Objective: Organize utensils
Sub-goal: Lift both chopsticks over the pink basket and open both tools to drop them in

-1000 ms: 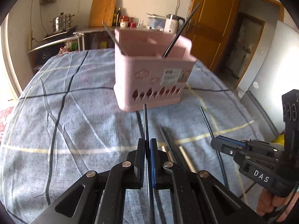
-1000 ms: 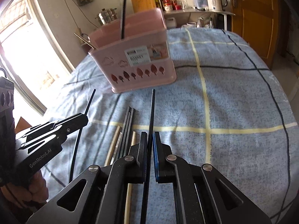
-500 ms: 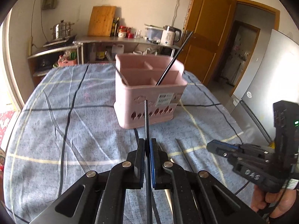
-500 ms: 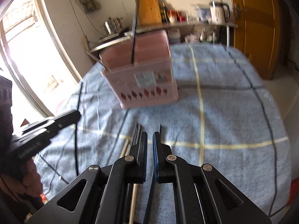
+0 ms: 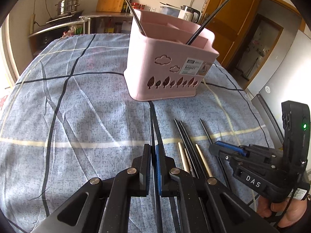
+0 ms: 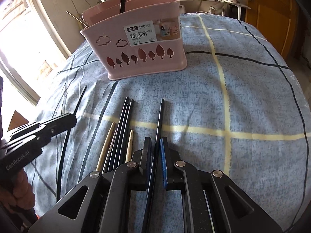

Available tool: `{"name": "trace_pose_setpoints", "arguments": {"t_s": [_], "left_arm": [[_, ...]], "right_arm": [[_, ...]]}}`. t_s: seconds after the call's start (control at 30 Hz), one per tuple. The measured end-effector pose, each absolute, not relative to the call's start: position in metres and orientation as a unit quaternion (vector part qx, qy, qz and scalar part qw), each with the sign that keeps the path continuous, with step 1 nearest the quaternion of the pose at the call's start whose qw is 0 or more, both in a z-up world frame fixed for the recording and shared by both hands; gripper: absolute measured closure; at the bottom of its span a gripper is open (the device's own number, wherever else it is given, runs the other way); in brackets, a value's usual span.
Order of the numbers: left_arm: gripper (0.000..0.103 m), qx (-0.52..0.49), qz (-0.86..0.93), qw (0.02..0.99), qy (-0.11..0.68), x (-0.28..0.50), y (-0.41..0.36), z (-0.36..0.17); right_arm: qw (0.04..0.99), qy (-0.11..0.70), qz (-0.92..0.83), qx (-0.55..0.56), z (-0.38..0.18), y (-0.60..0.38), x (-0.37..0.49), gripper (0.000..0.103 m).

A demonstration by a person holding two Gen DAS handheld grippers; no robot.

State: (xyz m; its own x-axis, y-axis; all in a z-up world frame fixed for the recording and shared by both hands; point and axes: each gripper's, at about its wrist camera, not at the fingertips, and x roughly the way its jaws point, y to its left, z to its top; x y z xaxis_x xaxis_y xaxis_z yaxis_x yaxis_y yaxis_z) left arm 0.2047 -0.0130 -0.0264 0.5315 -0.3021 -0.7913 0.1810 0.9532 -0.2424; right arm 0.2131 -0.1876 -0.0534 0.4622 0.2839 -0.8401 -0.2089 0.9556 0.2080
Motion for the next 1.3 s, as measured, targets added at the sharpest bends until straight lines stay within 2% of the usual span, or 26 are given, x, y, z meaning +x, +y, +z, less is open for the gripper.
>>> {"name": "trace_pose_setpoints", "arguments": {"t_s": [0.07,0.3,0.87,1.3], "left_arm": [[0.098,-0.065,-0.139,0.871,0.468,0.206,-0.014,-0.029],[0.098,-0.062,-0.146,0.873,0.462,0.206,-0.017,-0.019],[0.099,-0.061,-0.170,0.911,0.370,0.187,-0.012,0.078],[0.099,-0.057,-0.178,0.921,0.341,0.179,-0.011,0.113]], "right_arm": [[0.853,0.500,0.143,0.040,-0.054,-0.188,0.216,0.097],[0.858,0.488,0.154,0.041,-0.040,-0.190,0.210,0.097],[0.911,0.363,0.187,0.061,0.065,-0.197,0.183,0.098],[0.921,0.334,0.193,0.063,0.091,-0.204,0.171,0.098]]}}
